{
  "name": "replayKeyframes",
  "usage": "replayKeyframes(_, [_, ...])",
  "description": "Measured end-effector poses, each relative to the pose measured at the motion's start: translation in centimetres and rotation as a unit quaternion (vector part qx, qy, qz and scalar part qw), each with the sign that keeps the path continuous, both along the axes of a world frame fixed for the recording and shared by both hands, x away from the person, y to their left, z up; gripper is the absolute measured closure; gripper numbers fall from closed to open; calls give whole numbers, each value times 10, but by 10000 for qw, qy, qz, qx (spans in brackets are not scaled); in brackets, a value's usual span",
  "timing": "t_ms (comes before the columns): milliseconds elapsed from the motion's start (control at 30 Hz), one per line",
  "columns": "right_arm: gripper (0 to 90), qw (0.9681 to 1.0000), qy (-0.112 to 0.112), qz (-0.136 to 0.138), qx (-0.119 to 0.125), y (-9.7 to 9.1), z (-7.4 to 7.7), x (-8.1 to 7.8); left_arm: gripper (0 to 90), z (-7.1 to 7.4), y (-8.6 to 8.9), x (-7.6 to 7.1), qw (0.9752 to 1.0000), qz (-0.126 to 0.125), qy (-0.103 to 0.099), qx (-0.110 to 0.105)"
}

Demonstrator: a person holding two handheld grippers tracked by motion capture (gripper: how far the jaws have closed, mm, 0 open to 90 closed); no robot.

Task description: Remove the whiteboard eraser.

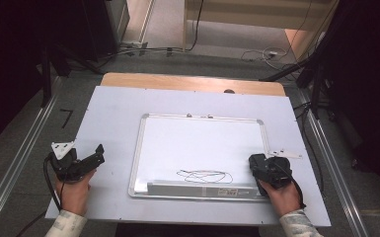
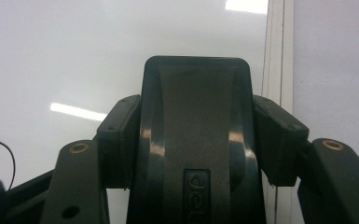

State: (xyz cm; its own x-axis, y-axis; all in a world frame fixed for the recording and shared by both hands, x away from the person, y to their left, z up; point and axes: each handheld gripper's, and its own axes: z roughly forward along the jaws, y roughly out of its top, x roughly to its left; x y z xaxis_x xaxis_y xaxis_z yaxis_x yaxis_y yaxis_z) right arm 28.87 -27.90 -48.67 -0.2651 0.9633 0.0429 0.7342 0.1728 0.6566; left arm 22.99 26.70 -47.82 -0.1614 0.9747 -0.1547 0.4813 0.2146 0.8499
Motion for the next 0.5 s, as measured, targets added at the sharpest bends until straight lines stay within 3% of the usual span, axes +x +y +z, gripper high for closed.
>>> replayKeyframes(500, [387, 9998, -168, 64, 80, 1, 6, -2, 57, 0, 1, 0, 10000, 37, -3, -26])
